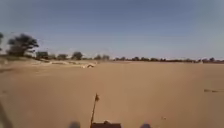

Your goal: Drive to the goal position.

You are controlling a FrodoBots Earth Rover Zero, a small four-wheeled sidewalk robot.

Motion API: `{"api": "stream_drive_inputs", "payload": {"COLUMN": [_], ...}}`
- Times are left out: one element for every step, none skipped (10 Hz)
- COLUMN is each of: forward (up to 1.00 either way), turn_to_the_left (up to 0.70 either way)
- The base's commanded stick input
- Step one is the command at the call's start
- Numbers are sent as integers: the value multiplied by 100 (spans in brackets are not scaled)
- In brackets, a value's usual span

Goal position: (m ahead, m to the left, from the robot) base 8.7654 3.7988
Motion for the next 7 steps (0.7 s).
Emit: {"api": "stream_drive_inputs", "payload": {"forward": [50, 50, 50, 50, 50, 50, 50], "turn_to_the_left": [0, 0, 0, 0, 0, 0, 0]}}
